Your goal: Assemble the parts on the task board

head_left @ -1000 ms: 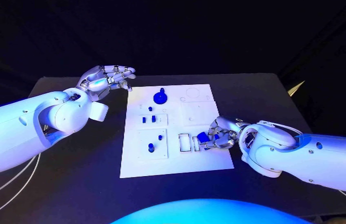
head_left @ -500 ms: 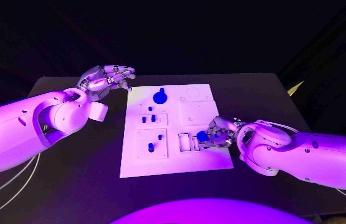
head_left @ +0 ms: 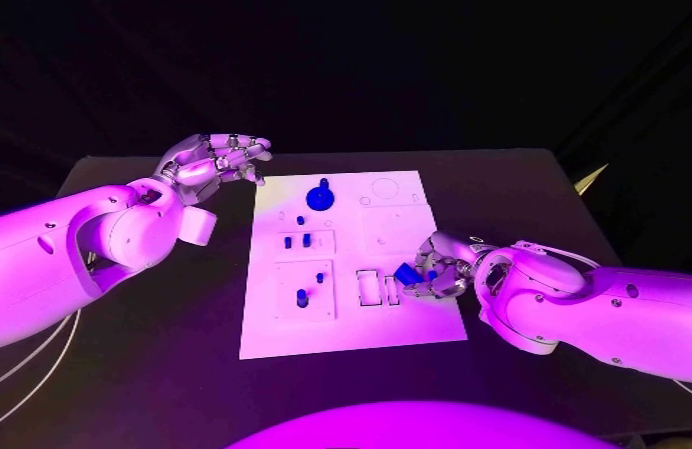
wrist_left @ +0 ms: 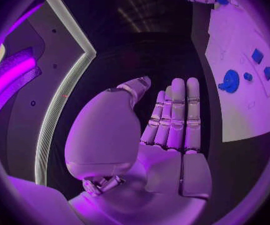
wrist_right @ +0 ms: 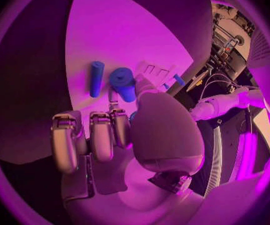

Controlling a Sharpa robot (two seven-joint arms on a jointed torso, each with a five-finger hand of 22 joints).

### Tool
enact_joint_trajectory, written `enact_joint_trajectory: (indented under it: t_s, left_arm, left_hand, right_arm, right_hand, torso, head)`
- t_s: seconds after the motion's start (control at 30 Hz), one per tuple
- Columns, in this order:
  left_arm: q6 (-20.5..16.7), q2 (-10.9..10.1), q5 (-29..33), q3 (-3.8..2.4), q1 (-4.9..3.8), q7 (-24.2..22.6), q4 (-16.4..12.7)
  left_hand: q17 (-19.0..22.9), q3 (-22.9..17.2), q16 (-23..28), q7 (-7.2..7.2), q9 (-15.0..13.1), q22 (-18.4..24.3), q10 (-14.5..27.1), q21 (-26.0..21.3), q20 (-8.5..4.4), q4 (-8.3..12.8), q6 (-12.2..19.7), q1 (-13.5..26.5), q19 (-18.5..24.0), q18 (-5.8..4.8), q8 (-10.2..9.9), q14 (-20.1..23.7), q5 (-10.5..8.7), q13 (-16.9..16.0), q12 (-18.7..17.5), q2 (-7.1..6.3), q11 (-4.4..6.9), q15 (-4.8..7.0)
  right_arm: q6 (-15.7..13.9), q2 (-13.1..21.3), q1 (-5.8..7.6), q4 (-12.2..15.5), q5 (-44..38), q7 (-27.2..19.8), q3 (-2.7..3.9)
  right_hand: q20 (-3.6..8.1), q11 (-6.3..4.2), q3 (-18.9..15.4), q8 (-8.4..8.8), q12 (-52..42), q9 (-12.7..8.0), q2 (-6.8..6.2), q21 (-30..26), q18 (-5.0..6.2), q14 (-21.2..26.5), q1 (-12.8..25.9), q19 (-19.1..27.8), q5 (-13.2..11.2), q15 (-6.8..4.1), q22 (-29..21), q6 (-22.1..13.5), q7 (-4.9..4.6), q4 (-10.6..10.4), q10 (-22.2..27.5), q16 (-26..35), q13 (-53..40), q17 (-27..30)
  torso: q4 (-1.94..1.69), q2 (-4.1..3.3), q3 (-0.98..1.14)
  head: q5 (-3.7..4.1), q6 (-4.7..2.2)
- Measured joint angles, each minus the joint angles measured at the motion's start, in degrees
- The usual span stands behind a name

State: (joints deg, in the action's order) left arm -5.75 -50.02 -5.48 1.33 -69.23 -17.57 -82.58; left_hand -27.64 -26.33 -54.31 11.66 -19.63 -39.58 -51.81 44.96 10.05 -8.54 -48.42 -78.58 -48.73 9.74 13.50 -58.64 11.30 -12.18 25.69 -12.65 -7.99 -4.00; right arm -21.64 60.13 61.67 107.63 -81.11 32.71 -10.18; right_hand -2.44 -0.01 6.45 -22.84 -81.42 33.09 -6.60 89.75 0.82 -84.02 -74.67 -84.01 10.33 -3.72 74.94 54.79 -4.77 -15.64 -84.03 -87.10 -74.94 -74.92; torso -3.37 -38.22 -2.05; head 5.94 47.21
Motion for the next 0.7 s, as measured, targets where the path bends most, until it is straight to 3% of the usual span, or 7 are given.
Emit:
enact_joint_trajectory:
  t_s: [0.23, 0.47, 0.7]
  left_arm:
    - [0.45, 0.09, -0.07, 0.00, 0.00, 0.31, 0.01]
    - [0.71, 0.19, -0.12, 0.01, 0.00, 0.47, 0.03]
    - [0.80, 0.22, -0.14, 0.01, 0.00, 0.50, 0.04]
  left_hand:
    - [0.00, 0.17, 0.00, 0.00, -0.06, 0.16, 0.21, -0.25, -0.21, 0.17, 0.00, -0.53, -0.20, 0.00, 0.00, 0.20, 0.00, 0.07, 0.00, 0.53, -0.21, -0.21]
    - [0.01, 0.17, 0.00, 0.00, -0.06, 0.23, 0.20, -0.25, -0.21, 0.17, 0.00, -0.53, -0.20, 0.00, 0.00, 0.20, 0.00, 0.06, 0.00, 0.53, -0.21, -0.21]
    - [0.01, 0.17, 0.00, 0.00, -0.06, 0.23, 0.20, -0.25, -0.21, 0.17, 0.00, -0.75, -0.20, 0.00, 0.00, 0.20, 0.00, 0.06, 0.00, 0.75, -0.20, -0.21]
  right_arm:
    - [-2.34, 0.76, 0.19, 1.73, 4.20, -0.11, -0.20]
    - [-4.91, 1.48, 1.53, 3.12, 6.98, -0.38, -0.12]
    - [-5.68, 0.51, 1.93, 3.47, 9.72, -0.61, -0.12]
  right_hand:
    - [0.00, 0.00, 2.05, 0.07, 0.00, -0.32, -0.58, 0.00, 0.00, 0.10, -0.70, 0.00, 0.00, -0.09, -0.01, 0.11, -0.14, 0.15, 0.00, 0.00, 0.01, 0.00]
    - [0.33, 0.00, 2.62, 0.34, 0.00, -0.32, -0.73, 0.00, 0.00, 0.09, -0.84, 0.08, -0.01, -0.09, -0.01, 0.30, -0.33, -0.25, 0.00, -0.22, 0.01, 0.00]
    - [0.41, 0.00, 3.33, 0.34, 0.00, -0.32, -0.71, 0.00, 0.00, 0.10, -0.83, 0.00, -0.06, -0.09, -0.01, 0.50, -0.52, -0.51, 0.00, -0.22, 0.02, 0.00]
  torso:
    - [-0.05, -0.03, -0.03]
    - [-0.08, -0.03, -0.05]
    - [-0.08, -0.03, -0.05]
  head:
    - [0.35, -0.29]
    - [0.43, -0.34]
    - [0.30, -0.37]
